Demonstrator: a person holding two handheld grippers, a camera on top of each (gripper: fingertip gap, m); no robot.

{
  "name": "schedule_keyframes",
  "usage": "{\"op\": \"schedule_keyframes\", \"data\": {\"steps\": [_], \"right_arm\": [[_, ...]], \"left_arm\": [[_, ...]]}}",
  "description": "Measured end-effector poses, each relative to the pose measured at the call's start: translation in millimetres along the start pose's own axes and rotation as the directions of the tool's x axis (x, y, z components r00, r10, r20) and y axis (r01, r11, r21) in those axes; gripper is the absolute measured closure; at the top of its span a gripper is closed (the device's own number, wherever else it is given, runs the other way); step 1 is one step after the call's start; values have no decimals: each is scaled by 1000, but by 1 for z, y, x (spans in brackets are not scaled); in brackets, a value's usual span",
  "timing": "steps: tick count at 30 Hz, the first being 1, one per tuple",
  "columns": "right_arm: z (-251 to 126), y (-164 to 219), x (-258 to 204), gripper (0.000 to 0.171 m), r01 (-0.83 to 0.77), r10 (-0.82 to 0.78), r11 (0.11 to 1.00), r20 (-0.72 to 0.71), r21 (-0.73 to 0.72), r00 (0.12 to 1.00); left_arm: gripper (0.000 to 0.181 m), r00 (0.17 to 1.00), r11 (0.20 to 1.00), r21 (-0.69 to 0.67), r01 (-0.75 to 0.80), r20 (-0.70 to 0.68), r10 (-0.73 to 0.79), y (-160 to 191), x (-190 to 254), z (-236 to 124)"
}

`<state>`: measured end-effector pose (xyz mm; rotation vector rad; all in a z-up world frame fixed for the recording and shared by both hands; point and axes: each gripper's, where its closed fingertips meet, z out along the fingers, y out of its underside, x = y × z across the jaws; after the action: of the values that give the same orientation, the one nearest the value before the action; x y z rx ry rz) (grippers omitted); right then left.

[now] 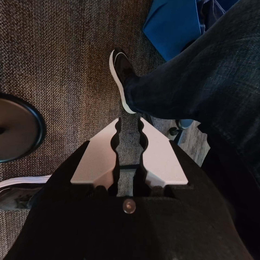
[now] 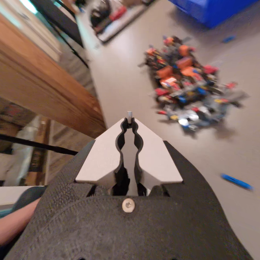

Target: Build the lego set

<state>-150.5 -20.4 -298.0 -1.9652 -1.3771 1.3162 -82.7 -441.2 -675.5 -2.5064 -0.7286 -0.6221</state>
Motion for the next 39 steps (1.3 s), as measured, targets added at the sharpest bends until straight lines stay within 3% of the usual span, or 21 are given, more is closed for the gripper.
{"op": "schedule_keyframes", "data": {"steps": [4,7,9,13,15,17,19,20,23,26,31,34,39], "right_arm": [[-1,30,66,166,11,-51,984,-224,-177,973],[-7,28,65,156,-10,-30,980,-194,-199,981],[-21,13,63,153,73,-106,987,-238,-146,965],[-50,-12,24,149,335,-339,941,-213,-55,917],[-61,-16,-33,148,512,-505,858,-118,37,855],[-52,5,-95,167,675,-676,728,-38,120,736],[-19,66,-144,171,753,-761,647,164,116,628],[4,98,-154,171,753,-738,655,259,52,624],[82,183,-149,171,730,-631,673,425,-116,649],[168,257,-116,160,647,-444,714,543,-266,713],[323,336,-5,165,441,-243,794,448,-418,861],[405,382,75,164,359,-206,784,333,-507,920],[502,444,193,154,154,-98,783,125,-603,987]], "left_arm": [[159,1000,1000,7,0,-6,0,2,-2,-3],[159,1000,1000,6,-12,-2,12,2,-2,-4],[159,1000,1000,13,-19,-3,19,0,1,-8],[159,999,999,14,-40,-3,40,-4,4,-14],[158,998,998,25,-52,-16,53,-10,11,-19],[158,996,996,23,-82,-20,83,-13,17,-22],[158,994,994,24,-102,-30,103,-13,22,-24],[158,993,994,24,-107,-39,107,-12,24,-23],[159,992,994,1,-112,-65,112,-1,22,-13],[158,988,991,-39,-126,-90,122,6,16,-3],[157,983,994,-46,-101,-156,93,0,11,5],[156,981,994,-66,-89,-180,76,1,6,7],[156,977,997,-57,-60,-209,47,-14,0,5]]}}
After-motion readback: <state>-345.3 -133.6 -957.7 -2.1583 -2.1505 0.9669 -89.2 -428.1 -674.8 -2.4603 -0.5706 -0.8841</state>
